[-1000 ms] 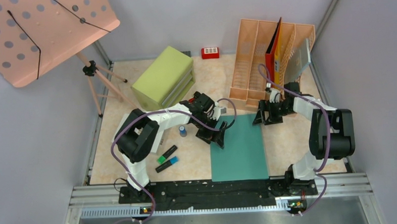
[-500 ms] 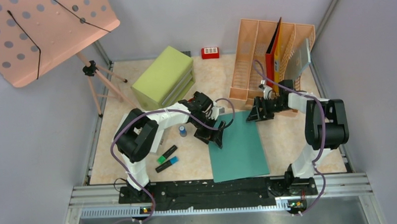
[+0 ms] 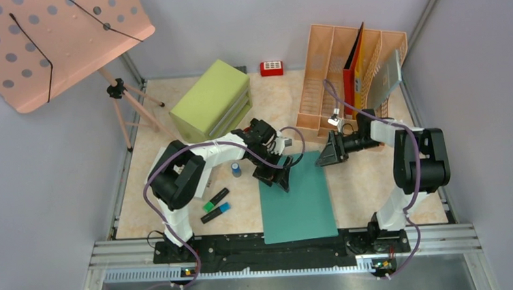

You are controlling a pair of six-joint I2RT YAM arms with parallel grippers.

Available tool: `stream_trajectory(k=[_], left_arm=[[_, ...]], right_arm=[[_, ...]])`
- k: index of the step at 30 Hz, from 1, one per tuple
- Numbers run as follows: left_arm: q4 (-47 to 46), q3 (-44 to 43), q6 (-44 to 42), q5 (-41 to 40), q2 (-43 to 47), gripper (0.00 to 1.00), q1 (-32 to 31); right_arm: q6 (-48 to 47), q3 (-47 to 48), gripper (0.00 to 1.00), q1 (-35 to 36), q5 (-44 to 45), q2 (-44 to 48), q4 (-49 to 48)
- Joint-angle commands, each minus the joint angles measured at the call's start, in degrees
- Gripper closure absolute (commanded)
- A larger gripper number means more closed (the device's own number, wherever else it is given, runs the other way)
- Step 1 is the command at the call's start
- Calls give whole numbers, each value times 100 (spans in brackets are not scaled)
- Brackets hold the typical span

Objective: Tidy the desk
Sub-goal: Pick up the folder from the center of the board.

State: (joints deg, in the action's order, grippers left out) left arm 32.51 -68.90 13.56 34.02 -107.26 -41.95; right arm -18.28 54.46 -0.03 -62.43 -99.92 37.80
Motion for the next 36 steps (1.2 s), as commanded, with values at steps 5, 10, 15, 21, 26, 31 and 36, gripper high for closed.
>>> stream_trajectory(k=[5, 10, 15, 21, 26, 31, 36], left_arm=[[-473, 18, -257, -357, -226, 4, -23], [-437, -9, -328, -416, -148, 4, -17], [-369, -125, -654, -661, 142, 4, -15], [-698, -98, -1253, -958, 617, 4, -6], [-1009, -275, -1489, -1067, 771, 3, 175], [-1256, -580, -1096, -628, 489, 4, 395], [-1285, -1293, -808, -136, -229, 5, 384]], right_arm=[[-167, 102, 30, 67, -482, 408, 429], [11, 71, 24, 22, 688, 807, 108], [-679, 180, 19, 25, 1104, 1259, 555], [-892, 250, 19, 25, 1635, 1443, 632], [-1828, 594, 20, 25, 1590, 1480, 1676], [-3356, 520, 20, 37, 1984, 2084, 2409], [-4323, 223, 19, 214, 2228, 2832, 2651]])
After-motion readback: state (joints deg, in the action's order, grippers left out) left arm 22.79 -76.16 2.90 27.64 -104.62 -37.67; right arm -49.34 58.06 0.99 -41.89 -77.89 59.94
